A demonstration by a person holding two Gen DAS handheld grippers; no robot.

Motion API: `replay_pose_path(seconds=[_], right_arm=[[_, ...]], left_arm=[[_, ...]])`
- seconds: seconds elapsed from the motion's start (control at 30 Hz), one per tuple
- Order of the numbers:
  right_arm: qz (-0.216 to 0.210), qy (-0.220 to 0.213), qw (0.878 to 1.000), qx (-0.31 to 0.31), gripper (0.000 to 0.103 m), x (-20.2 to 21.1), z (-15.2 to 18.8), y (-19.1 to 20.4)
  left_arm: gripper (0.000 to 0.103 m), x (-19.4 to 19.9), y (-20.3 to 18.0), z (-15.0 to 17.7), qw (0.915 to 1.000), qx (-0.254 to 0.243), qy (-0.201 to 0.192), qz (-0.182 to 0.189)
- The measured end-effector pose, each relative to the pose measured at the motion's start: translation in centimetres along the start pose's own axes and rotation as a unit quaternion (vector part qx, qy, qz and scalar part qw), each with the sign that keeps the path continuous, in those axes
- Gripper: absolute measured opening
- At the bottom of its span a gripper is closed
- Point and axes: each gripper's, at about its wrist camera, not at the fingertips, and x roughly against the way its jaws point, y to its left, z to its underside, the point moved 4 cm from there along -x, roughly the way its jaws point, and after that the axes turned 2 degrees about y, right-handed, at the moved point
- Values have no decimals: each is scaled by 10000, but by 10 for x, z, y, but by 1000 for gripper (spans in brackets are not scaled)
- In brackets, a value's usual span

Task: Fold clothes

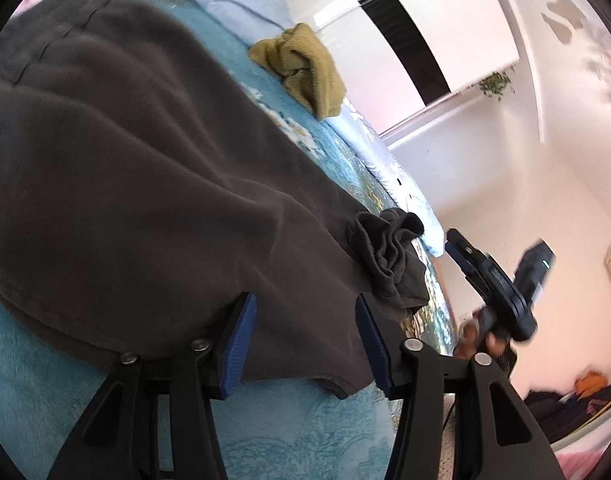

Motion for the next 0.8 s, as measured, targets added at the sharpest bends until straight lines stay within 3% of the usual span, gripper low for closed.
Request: replay_pose_path(seconds=[0.1, 0.17, 0.23, 0.33, 0.47, 0.53, 0.57, 0.6, 0.67, 0.8], right_arm=[[246, 71, 9988, -428, 60, -10, 4, -38], [156, 237, 9952, -932, 60, -25, 14, -56], [-68, 671, 9888, -1335, 60, -40, 26, -64], [-276, 931, 9807, -1695, 60, -53, 31, -71], [-243, 803, 9830, -1636, 60, -49, 29, -69], [-276, 860, 9822, -1648, 60, -52, 31, -68], [-290, 886, 9819, -1651, 60, -53, 31, -68], [-286, 899, 9819, -1641, 60, -54, 31, -68], [-280, 892, 9828, -1591, 60, -55, 31, -66], [-433, 657, 9873, -1377, 60, -45, 27, -56]], left_arm=[[54, -6, -23, -1, 9992, -79, -25, 384], [55, -18, -42, -5, 9977, -134, 52, 660], [61, -36, -56, -11, 9970, -94, 127, 759], [61, -75, -62, -21, 9955, 319, 300, 841], [60, -120, -62, -22, 9885, 1021, 540, 977], [58, -132, -63, -24, 9887, 1141, 520, 824], [41, -136, -63, -24, 9893, 1182, 499, 699], [18, -139, -63, -23, 9898, 1219, 475, 565], [19, -138, -61, -22, 9901, 1246, 413, 498], [18, -100, -74, -24, 9931, 695, -104, 938]])
